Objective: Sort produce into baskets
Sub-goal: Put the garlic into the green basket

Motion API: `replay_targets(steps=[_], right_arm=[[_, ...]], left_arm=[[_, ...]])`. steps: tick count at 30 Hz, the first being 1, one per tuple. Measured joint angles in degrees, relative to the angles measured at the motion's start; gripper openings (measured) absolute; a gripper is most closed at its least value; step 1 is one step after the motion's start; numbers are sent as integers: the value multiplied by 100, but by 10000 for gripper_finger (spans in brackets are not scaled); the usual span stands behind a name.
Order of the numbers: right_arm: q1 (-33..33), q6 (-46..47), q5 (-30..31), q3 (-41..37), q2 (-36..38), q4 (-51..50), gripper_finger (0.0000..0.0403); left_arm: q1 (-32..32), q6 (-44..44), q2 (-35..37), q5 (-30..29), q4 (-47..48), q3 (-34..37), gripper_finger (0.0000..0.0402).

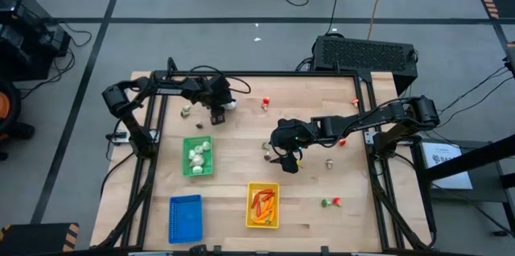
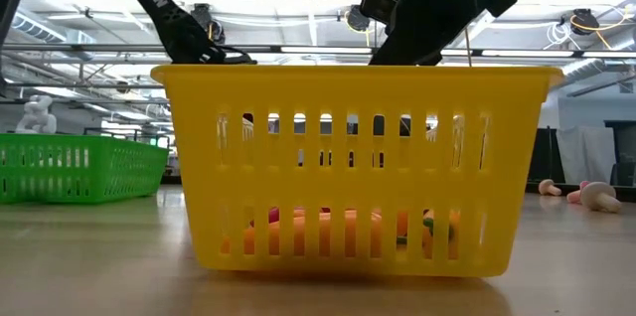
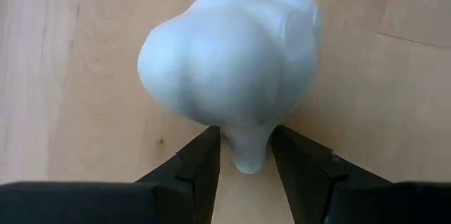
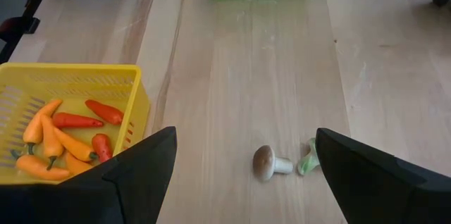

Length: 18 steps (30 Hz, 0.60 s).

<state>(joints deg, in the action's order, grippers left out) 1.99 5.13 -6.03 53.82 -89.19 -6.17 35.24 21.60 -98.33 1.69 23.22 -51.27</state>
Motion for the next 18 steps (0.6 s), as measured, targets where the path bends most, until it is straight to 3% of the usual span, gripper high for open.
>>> replay_targets(steps=[8,18], right_arm=[[1,17,1,0,0,-3,329],[0,70,-1,0,0,-7,329]], left_arm=[[-11,-32,-60,1,-10,-9,130],[-17,-186,-59,24,0,1,26]])
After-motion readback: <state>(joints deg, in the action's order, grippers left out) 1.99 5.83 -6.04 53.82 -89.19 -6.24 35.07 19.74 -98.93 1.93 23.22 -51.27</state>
